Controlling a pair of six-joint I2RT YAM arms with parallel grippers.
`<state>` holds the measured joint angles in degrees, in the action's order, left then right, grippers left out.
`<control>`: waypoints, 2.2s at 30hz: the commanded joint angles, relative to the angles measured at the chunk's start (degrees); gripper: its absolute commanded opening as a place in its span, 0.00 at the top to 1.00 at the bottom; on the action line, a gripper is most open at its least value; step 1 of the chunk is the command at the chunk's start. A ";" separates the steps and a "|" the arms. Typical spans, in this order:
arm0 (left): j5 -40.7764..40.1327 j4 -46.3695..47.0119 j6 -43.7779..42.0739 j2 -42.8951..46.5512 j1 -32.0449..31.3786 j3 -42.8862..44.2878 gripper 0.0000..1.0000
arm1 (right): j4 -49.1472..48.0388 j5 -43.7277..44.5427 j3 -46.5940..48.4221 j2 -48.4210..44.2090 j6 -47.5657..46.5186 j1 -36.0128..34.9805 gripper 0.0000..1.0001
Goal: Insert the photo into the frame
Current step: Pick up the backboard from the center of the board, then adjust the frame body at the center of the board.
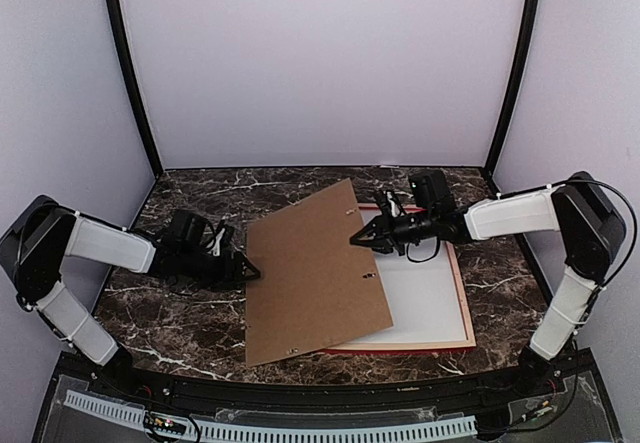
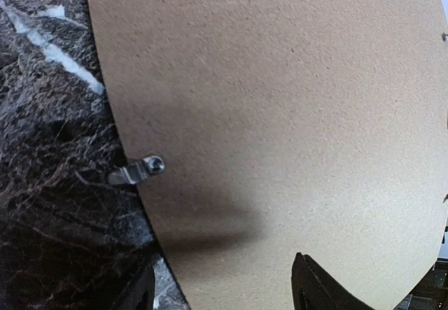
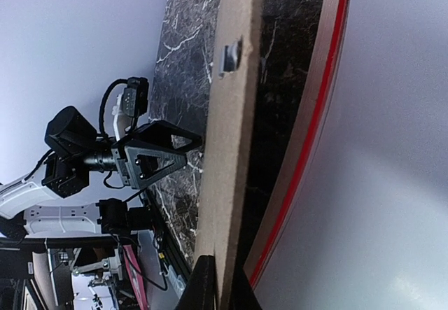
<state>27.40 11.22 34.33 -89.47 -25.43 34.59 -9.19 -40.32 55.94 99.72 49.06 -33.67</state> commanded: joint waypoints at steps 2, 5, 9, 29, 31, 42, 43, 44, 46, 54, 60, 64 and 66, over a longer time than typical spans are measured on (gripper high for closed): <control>-4.38 -7.27 -3.56 7.17 -0.41 1.92 0.29 | -4.23 -4.26 -2.94 -7.35 0.48 2.12 1.00; -6.67 -9.13 -4.98 12.05 -0.41 3.17 0.28 | -4.11 -6.28 -4.48 -11.57 1.56 4.38 1.00; -7.87 -10.44 -6.00 16.78 -0.41 4.76 0.27 | 0.59 -7.79 -5.74 -17.80 -0.20 8.90 1.00; -17.75 -15.26 -4.06 -6.61 -17.69 24.16 0.22 | 16.42 -21.98 -6.15 -32.20 -8.19 43.71 1.00; -20.12 -16.80 -4.32 -10.65 -19.98 27.71 0.26 | 16.36 -21.78 -6.34 -32.67 -8.23 44.03 1.00; -30.27 -23.24 -6.06 -24.22 -24.81 39.91 0.40 | 15.97 -21.46 -7.56 -34.51 -7.93 44.74 1.00; -30.68 -23.26 -6.17 -24.50 -24.99 40.24 0.42 | 15.93 -21.40 -7.67 -34.57 -7.96 44.74 1.00; -31.23 -23.22 -6.18 -24.93 -25.09 40.36 0.43 | 15.88 -21.46 -7.73 -34.59 -7.98 44.74 1.00; -31.27 -22.96 -6.16 -25.43 -25.18 40.55 0.44 | 15.75 -21.47 -7.93 -34.64 -7.95 44.74 1.00; -30.87 -21.61 -5.32 -27.14 -25.36 40.90 0.52 | 15.60 -21.40 -8.22 -34.60 -8.06 44.74 1.00; -32.77 -21.13 -4.30 -27.68 -25.37 40.84 0.59 | 15.52 -21.31 -8.61 -34.63 -8.04 44.74 1.00; -34.74 -21.48 -2.50 -27.73 -25.32 40.44 0.63 | 15.35 -21.29 -8.83 -34.54 -8.09 44.74 1.00; -35.53 -21.62 -1.28 -27.65 -25.32 39.95 0.64 | 15.36 -21.25 -8.83 -34.44 -8.08 44.70 1.00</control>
<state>-4.10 -8.27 30.81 -116.27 -50.96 74.96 10.35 -58.94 46.92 66.78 40.97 10.87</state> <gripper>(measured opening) 0.371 0.010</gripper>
